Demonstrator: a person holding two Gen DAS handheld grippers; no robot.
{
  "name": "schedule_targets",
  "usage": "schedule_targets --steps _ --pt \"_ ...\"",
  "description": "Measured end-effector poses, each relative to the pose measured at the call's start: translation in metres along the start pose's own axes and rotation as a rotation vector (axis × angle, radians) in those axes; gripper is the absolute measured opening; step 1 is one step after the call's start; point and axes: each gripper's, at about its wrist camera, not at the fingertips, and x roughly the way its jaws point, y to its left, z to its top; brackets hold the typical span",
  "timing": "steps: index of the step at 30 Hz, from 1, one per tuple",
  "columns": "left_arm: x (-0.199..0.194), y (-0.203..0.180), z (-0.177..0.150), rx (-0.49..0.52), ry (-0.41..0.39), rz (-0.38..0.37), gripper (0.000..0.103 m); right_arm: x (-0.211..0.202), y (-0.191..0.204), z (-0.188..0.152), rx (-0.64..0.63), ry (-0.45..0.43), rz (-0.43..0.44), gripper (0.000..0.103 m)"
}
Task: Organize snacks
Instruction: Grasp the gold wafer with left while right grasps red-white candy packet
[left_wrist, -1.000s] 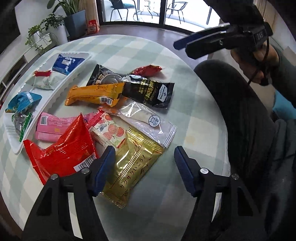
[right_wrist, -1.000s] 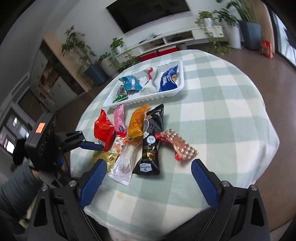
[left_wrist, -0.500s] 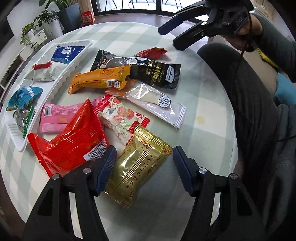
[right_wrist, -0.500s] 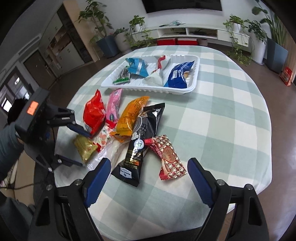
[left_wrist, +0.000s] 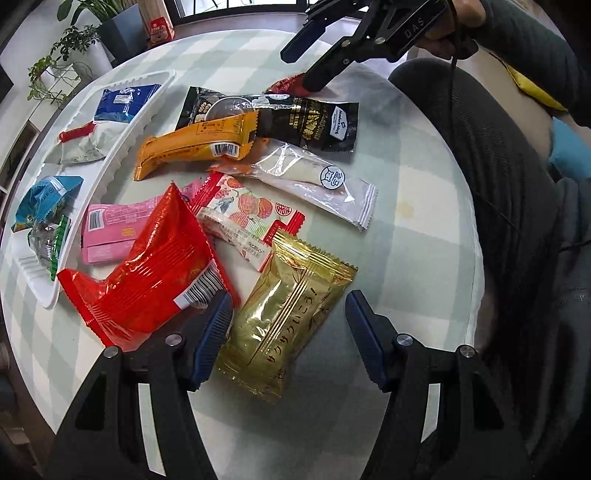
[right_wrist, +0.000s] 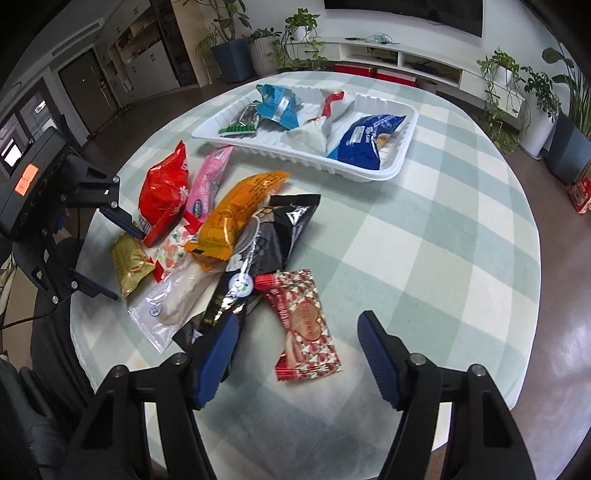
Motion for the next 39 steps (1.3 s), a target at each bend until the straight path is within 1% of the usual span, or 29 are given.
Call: schedule_targets --steps 3,6,7,8,9,10,15,19,20,23,25,26,29,34,36,39 --pt "0.004 0.001 -0.004 0.002 0.023 0.001 0.062 0.010 0.001 -0.001 -0.044 0.038 -0.018 0.063" --pt "0.004 0.007 -0.009 -0.026 0.015 -0.006 0.062 0.019 0.004 -0.002 -0.072 0.068 -0.033 0.061" --pt "0.004 0.008 -0.010 -0.035 0.012 -0.008 0.062 0.021 0.005 -0.003 -0.077 0.075 -0.027 0.057" --pt "0.004 0.008 -0.011 -0.042 0.011 -0.011 0.061 0.023 0.006 -0.002 -0.084 0.077 -0.028 0.055" --pt "0.004 0.008 -0.011 -0.040 0.010 -0.012 0.059 0.024 0.008 -0.001 -0.093 0.075 -0.032 0.054" --pt "0.003 0.007 -0.010 -0.039 0.008 -0.015 0.055 0.024 0.009 -0.001 -0.100 0.075 -0.035 0.052" --pt "0.003 0.005 -0.006 -0.040 0.011 -0.010 0.049 0.027 0.012 0.003 -0.119 0.083 -0.048 0.045" --pt "0.002 0.002 -0.006 -0.059 -0.003 -0.013 0.042 0.027 0.012 0.004 -0.115 0.085 -0.051 0.032" --pt "0.002 0.001 -0.006 -0.067 -0.007 -0.013 0.039 0.027 0.012 0.004 -0.111 0.084 -0.052 0.029" --pt "0.002 -0.005 -0.007 -0.077 -0.019 0.001 0.033 0.026 0.012 0.003 -0.101 0.083 -0.056 0.028" --pt "0.001 -0.008 -0.008 -0.086 -0.027 0.018 0.032 0.025 0.013 0.002 -0.091 0.084 -0.061 0.025" --pt "0.000 -0.010 -0.008 -0.092 -0.032 0.021 0.030 0.024 0.013 0.002 -0.086 0.083 -0.062 0.024" --pt "0.000 -0.012 -0.009 -0.118 -0.043 0.034 0.029 0.021 0.014 0.001 -0.069 0.077 -0.059 0.022" --pt "-0.004 -0.015 -0.015 -0.176 -0.072 0.027 0.029 0.014 0.015 -0.003 -0.036 0.056 -0.038 0.020" --pt "-0.008 -0.017 -0.017 -0.196 -0.098 0.020 0.029 0.010 0.014 -0.005 -0.012 0.042 -0.027 0.020" --pt "-0.019 -0.017 -0.020 -0.254 -0.159 -0.004 0.029 0.004 0.011 -0.008 0.029 0.017 -0.012 0.020"
